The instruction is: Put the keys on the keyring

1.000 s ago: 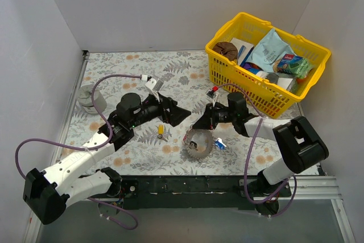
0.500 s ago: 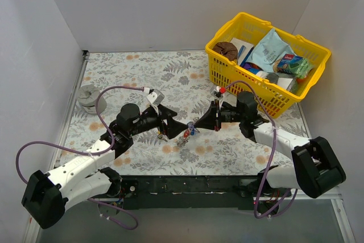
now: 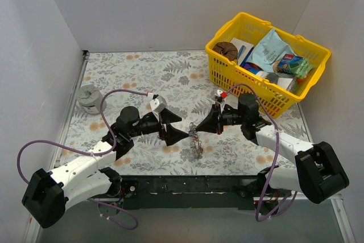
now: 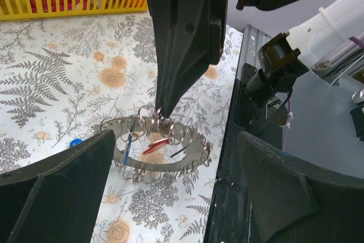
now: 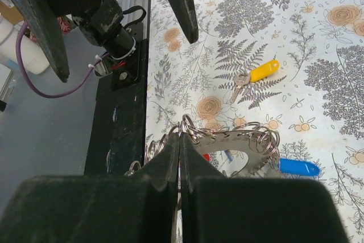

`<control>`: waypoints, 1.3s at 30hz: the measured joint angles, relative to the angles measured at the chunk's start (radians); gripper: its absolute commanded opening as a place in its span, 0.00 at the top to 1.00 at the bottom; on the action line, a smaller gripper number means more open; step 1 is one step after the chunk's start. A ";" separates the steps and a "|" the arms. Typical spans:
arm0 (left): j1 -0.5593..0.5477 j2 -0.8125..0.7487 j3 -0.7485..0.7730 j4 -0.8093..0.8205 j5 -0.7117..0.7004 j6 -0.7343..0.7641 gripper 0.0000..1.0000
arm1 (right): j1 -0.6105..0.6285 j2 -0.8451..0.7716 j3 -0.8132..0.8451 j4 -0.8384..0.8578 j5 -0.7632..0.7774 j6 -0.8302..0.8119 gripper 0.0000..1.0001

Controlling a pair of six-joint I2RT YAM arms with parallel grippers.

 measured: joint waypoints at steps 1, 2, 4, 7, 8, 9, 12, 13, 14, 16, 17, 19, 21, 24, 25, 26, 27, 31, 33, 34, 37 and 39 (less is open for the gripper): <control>0.000 -0.003 -0.019 0.019 0.007 0.005 0.12 | 0.000 0.000 0.000 -0.005 0.000 -0.004 0.99; 0.000 -0.006 -0.034 0.033 0.012 0.008 0.12 | 0.000 0.000 0.000 -0.008 0.000 -0.006 0.99; 0.000 -0.015 -0.069 0.066 0.025 0.010 0.13 | 0.000 0.000 0.000 -0.005 -0.002 -0.006 0.99; 0.000 -0.022 -0.108 0.118 0.045 0.009 0.14 | 0.000 -0.001 -0.012 0.017 -0.006 -0.002 0.99; 0.000 -0.022 -0.116 0.135 0.051 0.010 0.15 | 0.000 -0.003 -0.017 0.022 -0.008 -0.002 0.99; 0.000 -0.022 -0.119 0.145 0.058 0.010 0.16 | 0.000 -0.005 -0.023 0.028 -0.009 -0.001 0.99; 0.000 -0.013 -0.120 0.184 0.078 0.010 0.16 | 0.000 -0.018 -0.030 0.034 -0.012 -0.001 0.99; 0.000 -0.008 -0.120 0.196 0.085 0.009 0.16 | 0.000 -0.022 -0.030 0.037 -0.012 -0.002 0.99; 0.000 0.000 -0.120 0.208 0.093 0.008 0.17 | 0.000 -0.024 -0.031 0.041 -0.012 -0.002 0.99; 0.000 0.016 -0.120 0.230 0.108 0.006 0.17 | 0.000 -0.027 -0.035 0.052 -0.012 -0.001 0.99; 0.000 0.023 -0.121 0.241 0.114 0.005 0.17 | 0.000 -0.027 -0.039 0.055 -0.012 -0.001 0.99; 0.000 0.030 -0.121 0.253 0.126 0.001 0.16 | 0.000 -0.027 -0.045 0.058 -0.012 0.002 0.99; 0.000 0.030 -0.121 0.261 0.129 0.001 0.16 | 0.000 -0.027 -0.046 0.059 -0.014 0.002 0.99; 0.000 0.028 -0.121 0.264 0.129 0.007 0.14 | 0.000 -0.029 -0.047 0.064 -0.015 0.003 0.99; 0.000 0.026 -0.121 0.264 0.128 0.009 0.14 | 0.000 -0.029 -0.048 0.066 -0.015 0.003 0.99; 0.000 0.021 -0.121 0.264 0.126 0.010 0.14 | 0.000 -0.030 -0.051 0.071 -0.015 0.003 0.99; 0.000 0.016 -0.121 0.264 0.122 0.011 0.13 | 0.000 -0.032 -0.056 0.078 -0.015 0.005 0.99; 0.000 -0.005 -0.132 0.266 0.103 0.013 0.08 | 0.000 -0.038 -0.068 0.087 -0.016 0.020 0.99; 0.000 -0.006 -0.134 0.265 0.094 0.015 0.05 | 0.000 -0.040 -0.072 0.097 -0.016 0.025 0.99; 0.000 -0.006 -0.134 0.265 0.089 0.016 0.05 | 0.000 -0.040 -0.076 0.102 -0.016 0.027 0.99; 0.000 -0.006 -0.135 0.266 0.076 0.016 0.06 | 0.002 -0.044 -0.082 0.111 -0.017 0.036 0.99; 0.000 -0.006 -0.136 0.268 0.074 0.015 0.07 | 0.003 -0.048 -0.090 0.126 -0.017 0.047 0.99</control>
